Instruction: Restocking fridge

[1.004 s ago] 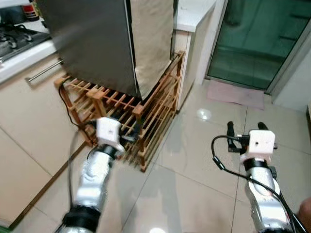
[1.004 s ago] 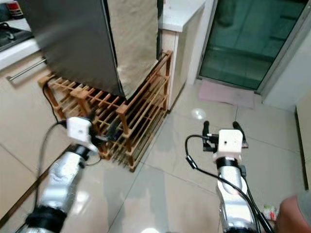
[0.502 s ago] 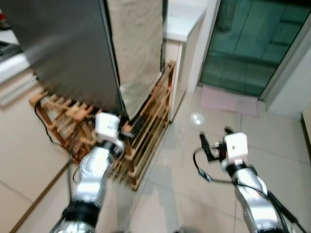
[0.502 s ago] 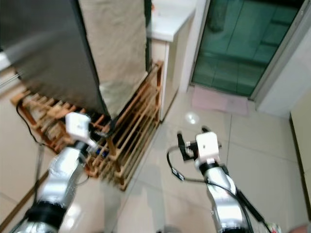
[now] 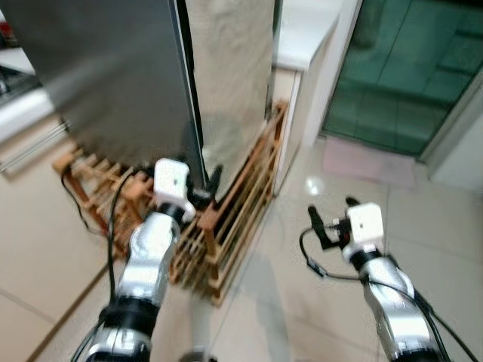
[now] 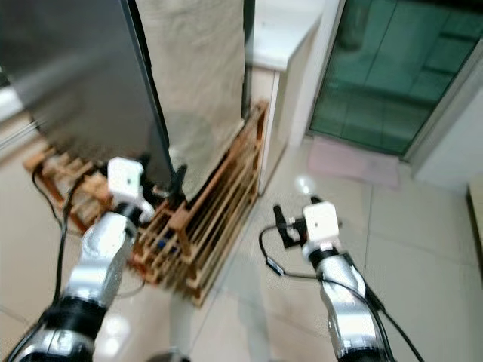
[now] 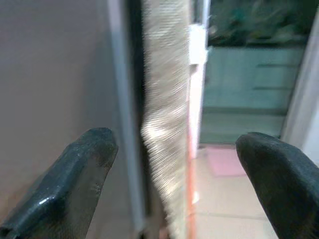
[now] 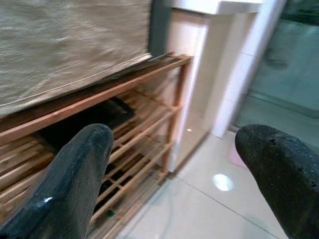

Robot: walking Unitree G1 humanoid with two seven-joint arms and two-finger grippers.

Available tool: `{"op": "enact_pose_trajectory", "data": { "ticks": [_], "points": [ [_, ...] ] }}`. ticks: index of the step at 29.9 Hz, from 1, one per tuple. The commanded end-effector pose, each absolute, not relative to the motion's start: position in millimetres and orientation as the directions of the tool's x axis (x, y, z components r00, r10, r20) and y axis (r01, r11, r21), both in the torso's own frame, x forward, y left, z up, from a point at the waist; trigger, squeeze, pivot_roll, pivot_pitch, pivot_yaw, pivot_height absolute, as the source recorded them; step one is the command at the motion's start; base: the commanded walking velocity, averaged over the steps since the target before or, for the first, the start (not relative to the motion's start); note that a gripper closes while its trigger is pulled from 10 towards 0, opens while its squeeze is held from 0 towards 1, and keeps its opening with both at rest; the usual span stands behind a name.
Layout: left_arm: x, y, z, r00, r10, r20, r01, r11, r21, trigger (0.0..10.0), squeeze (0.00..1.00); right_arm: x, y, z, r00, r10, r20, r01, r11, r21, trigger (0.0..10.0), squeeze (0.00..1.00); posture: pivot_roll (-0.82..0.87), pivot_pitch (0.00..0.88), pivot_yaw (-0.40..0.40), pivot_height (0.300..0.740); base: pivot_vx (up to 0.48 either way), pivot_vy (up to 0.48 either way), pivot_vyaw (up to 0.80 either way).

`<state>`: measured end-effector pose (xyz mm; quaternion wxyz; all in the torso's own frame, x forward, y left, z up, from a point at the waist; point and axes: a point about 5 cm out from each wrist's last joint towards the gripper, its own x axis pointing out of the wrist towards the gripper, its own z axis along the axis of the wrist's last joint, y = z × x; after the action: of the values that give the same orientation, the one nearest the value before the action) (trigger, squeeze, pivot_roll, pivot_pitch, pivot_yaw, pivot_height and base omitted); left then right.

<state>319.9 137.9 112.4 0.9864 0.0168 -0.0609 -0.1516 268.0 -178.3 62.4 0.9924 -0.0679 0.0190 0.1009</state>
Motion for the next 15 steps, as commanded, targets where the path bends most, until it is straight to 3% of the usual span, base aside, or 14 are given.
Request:
{"op": "enact_pose_trajectory", "data": {
  "ticks": [1,15],
  "points": [
    [321.6,142.2,114.8,0.951,-0.291,0.108,0.286,0.956,0.056,10.0,0.00,270.9,-179.1,74.7,0.984,0.180,0.012,-0.177,0.976,-0.129,10.0,0.00,-0.04,0.000,-0.011,0.711,0.000,0.000,0.00],
    [348.1,107.4,126.5,0.935,-0.352,0.029,0.352,0.936,0.028,10.0,0.00,274.9,-176.3,77.3,0.983,0.184,0.017,-0.180,0.976,-0.125,10.0,0.00,-0.05,0.000,-0.011,0.711,0.000,0.000,0.00]
  ]
}}
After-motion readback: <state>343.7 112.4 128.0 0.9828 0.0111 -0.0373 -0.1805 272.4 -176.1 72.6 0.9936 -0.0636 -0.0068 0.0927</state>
